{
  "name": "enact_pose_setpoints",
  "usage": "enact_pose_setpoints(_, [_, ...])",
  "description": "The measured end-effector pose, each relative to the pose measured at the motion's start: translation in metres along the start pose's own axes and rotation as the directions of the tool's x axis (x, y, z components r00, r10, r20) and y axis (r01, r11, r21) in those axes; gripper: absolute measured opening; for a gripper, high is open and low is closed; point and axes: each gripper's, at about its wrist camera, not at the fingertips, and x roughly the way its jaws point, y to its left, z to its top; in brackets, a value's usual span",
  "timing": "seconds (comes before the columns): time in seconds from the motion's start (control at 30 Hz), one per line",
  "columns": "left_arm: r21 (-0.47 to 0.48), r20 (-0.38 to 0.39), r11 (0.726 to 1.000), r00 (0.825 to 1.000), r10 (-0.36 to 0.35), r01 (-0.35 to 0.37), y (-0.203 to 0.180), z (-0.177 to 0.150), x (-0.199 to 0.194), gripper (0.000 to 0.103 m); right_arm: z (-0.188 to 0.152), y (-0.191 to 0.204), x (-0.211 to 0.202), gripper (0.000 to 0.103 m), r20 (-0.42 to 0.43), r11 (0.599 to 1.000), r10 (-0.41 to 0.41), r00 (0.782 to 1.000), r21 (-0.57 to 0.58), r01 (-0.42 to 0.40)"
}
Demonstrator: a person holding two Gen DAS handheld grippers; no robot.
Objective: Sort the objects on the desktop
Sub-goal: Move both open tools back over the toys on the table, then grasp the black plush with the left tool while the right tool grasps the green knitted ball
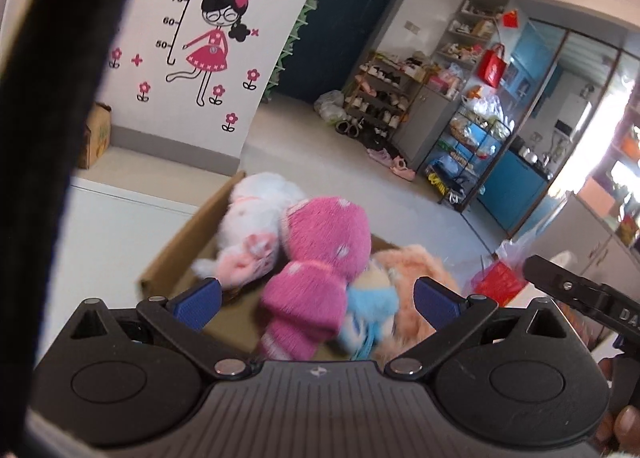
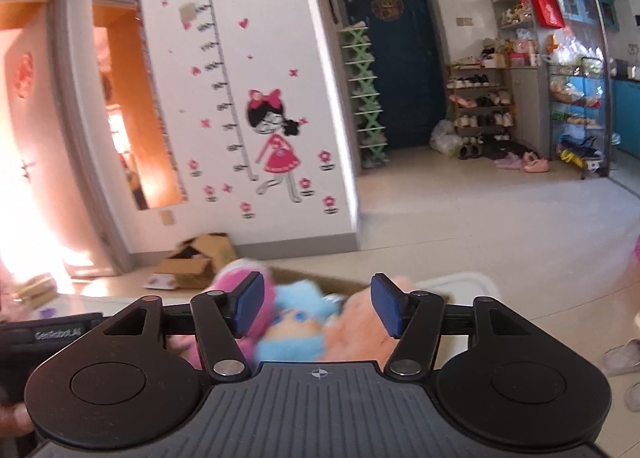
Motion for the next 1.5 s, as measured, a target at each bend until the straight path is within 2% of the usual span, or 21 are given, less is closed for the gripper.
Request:
enact_pose_setpoints(0.2, [0.176, 0.024, 0.983, 0.998, 0.052, -0.056, -0.010, 0.002, -0.021, 0.102, -0.039, 0.012, -0.054, 0.077, 0.026, 0.999, 0.054, 0.998, 0.002, -0.054])
enact_pose_setpoints(0.37, [0.263, 0.033, 0.957, 0.992, 0.118, -0.122, 0.010, -0.014, -0.054, 0.102, -0.073, 0.020, -0.076, 0.080, 0.022, 0.998, 0.058, 0.998, 0.001, -0.058])
enact_pose_setpoints(0.53, [0.292, 0.026, 0.940, 0.984, 0.175, -0.175, 0.035, -0.037, -0.088, 0.102, -0.100, 0.042, -0.088, 0.081, 0.028, 0.995, 0.099, 0.995, -0.037, -0.098])
enact_pose_setpoints(0.67, [0.303, 0.009, 0.927, 0.973, 0.229, -0.221, 0.050, -0.057, -0.097, 0.102, -0.117, 0.073, -0.099, 0.082, 0.038, 0.982, 0.140, 0.989, -0.136, -0.134])
enact_pose_setpoints(0.8, [0.317, -0.025, 0.924, 0.972, 0.234, -0.214, 0.050, -0.082, -0.098, 0.102, -0.142, 0.093, -0.113, 0.085, 0.026, 0.963, 0.167, 0.986, -0.220, -0.157])
enact_pose_setpoints(0.93, [0.354, -0.045, 0.913, 0.971, 0.235, -0.205, 0.041, -0.102, -0.089, 0.102, -0.163, 0.103, -0.114, 0.085, -0.012, 0.948, 0.146, 0.989, -0.283, -0.144])
enact_pose_setpoints(1.2, [0.352, -0.062, 0.916, 0.972, 0.227, -0.191, 0.039, -0.119, -0.072, 0.102, -0.179, 0.112, -0.107, 0.086, -0.074, 0.932, 0.127, 0.989, -0.331, -0.145])
enact_pose_setpoints(1.5, [0.349, -0.064, 0.920, 0.975, 0.213, -0.178, 0.034, -0.126, -0.067, 0.102, -0.187, 0.105, -0.082, 0.086, -0.152, 0.940, 0.078, 0.985, -0.318, -0.124])
